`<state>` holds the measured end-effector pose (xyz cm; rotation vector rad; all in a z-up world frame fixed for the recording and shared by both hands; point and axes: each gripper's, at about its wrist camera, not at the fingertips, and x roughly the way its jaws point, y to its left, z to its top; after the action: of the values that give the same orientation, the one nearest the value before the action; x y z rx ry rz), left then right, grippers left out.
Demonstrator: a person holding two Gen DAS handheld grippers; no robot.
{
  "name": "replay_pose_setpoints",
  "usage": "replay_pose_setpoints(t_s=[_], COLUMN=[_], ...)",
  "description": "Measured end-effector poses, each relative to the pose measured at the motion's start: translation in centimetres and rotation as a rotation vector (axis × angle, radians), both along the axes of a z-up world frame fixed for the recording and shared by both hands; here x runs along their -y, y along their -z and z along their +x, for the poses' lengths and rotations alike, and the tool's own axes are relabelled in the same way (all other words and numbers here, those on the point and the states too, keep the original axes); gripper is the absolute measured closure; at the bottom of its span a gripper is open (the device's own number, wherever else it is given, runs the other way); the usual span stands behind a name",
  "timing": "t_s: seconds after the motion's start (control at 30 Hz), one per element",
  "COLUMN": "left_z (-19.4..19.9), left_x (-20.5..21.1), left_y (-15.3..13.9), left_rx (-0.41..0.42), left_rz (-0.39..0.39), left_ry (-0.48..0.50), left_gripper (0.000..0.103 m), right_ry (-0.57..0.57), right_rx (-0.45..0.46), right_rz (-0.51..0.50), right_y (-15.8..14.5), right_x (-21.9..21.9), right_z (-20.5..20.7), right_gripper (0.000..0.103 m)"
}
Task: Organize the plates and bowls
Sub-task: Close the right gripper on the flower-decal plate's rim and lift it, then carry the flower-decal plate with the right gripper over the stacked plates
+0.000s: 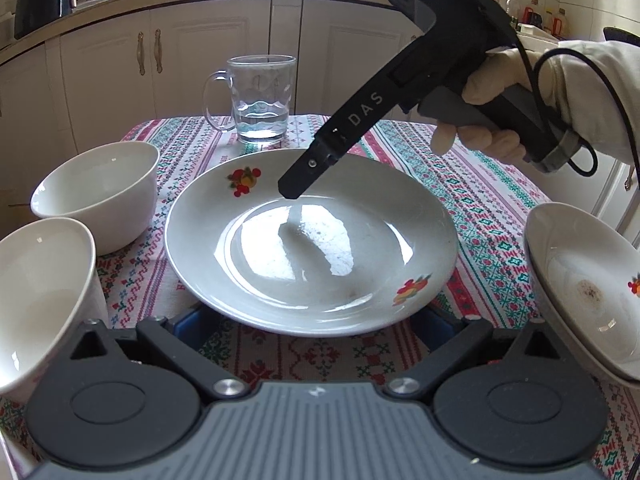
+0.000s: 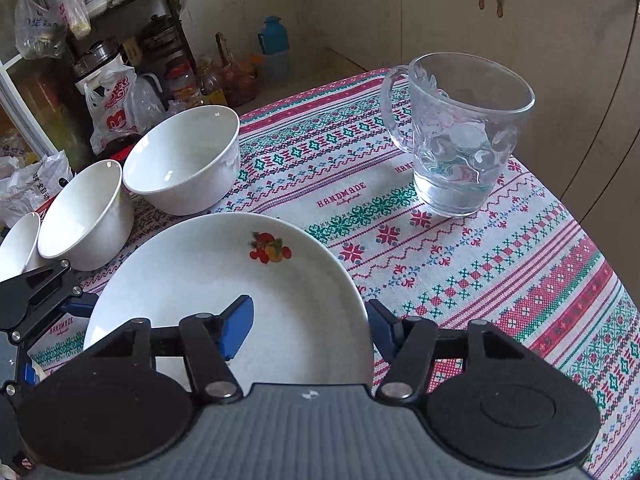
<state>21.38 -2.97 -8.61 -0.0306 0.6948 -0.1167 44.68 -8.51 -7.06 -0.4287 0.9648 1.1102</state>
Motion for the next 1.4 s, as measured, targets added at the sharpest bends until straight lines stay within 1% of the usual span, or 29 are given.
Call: replay_pose_setpoints(t_s=[0.1,0.23,0.37,0.57,0.93,1.23,1.4], left_z=[0.1,0.2,0.1,0.0,-0.6,-1.4,-1.8], left_x=[0.0,-0.1,0.0,-0.2,0.1,0.7,0.8], left_y=[0.1,0.1,0.1,0.1,-0.3,-1.2,-1.9], left_rx=[0.0,-0.004,-0.007,-0.013,-0.012,0.006,0.004], left_rz=[0.001,-0.004,0.012,0.036,0.067,0.082,0.072], left_ry=[0.001,0.007,0.006,0.015,0.05,0.084,0.105], left_gripper=[0.003,0.003,0.003,0.003,0.003,0.003,0.003], right_ry=[-0.004,-0.019,-0.018,-0.014,0.025,0.054,0.067], right_rx=[-0.02,-0.052,-0.088,-0.101,-0.109,-0.095,-0.081], right_rz=[0.013,0.024,0.034,0.04,0.052,0.07,0.071], right_y=[0.2,0.6,0.5,0.3,0.0,-1.2,-2.0], right_x=[-0.3,-0.4,-0.2,0.4,1.6,3.1,3.8], right_z=[0.6,1.2,1.5,1.3,0.6,-0.6,-1.5], right_gripper=[0.04,0.04,0.04,0.04,0.04,0.04,0.04])
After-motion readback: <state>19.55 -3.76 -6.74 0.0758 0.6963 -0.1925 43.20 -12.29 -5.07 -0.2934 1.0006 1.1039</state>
